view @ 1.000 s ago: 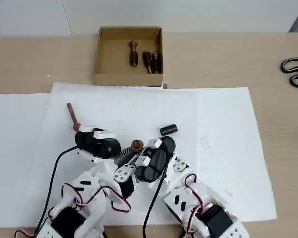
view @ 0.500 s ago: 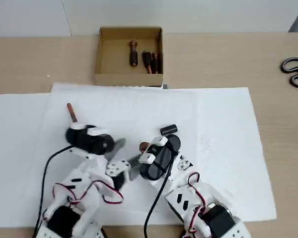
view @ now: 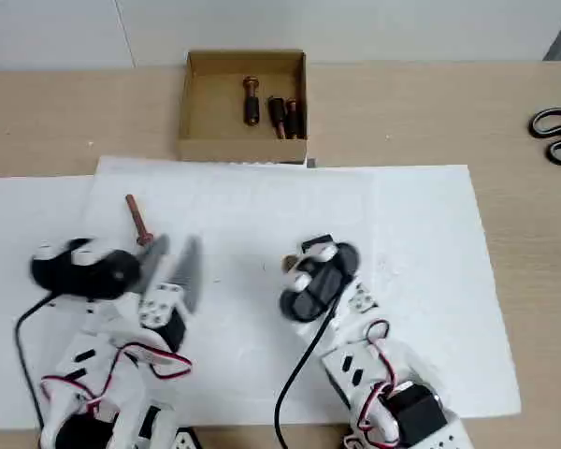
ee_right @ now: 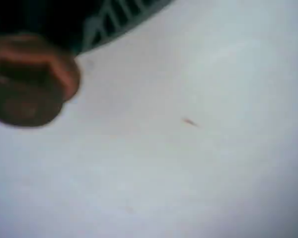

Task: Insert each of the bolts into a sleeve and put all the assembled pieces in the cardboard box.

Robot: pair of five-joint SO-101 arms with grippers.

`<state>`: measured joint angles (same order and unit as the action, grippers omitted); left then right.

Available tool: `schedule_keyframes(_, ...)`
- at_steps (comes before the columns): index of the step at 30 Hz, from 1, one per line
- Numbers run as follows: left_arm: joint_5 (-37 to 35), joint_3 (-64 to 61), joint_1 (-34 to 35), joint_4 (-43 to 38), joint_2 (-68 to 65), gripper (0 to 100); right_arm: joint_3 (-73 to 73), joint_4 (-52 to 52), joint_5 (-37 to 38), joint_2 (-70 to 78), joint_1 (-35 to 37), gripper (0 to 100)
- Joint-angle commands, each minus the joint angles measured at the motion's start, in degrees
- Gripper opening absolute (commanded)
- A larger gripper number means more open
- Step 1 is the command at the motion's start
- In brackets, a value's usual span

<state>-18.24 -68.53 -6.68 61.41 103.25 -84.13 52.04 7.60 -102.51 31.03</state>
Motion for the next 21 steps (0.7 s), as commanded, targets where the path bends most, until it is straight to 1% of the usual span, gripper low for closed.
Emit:
schedule_keyframes(1,0.35,2.15,5.36,0.35,0.09,2,5.45,1.19,-3.6,-0.22,-6.11,0.4)
schedule_keyframes(4,0.35,-0.66,7.38,0.62,0.0,0,8.79,1.27,-5.36,1.36,-9.19,0.4)
schedule_keyframes(7,0.35,-8.13,7.65,0.88,0.0,1,14.24,1.27,-5.8,8.92,-11.65,0.4)
schedule_keyframes(9,0.35,-12.97,7.65,0.44,0.26,1,19.43,1.19,-8.18,17.01,-13.23,0.4)
schedule_keyframes(11,0.35,-15.25,7.65,0.44,0.26,1,25.76,1.19,-10.2,26.33,-13.93,0.4)
schedule_keyframes(14,0.79,-17.45,7.65,0.35,0.26,1,36.31,1.1,-10.02,40.31,-14.02,0.4)
schedule_keyframes(17,3.43,-20.44,7.65,-1.23,0.26,1,46.15,-1.01,-9.85,52.79,-13.76,0.4)
schedule_keyframes(21,3.78,-23.78,7.65,-3.16,0.26,1,58.11,-3.12,-7.47,67.56,-13.67,0.4)
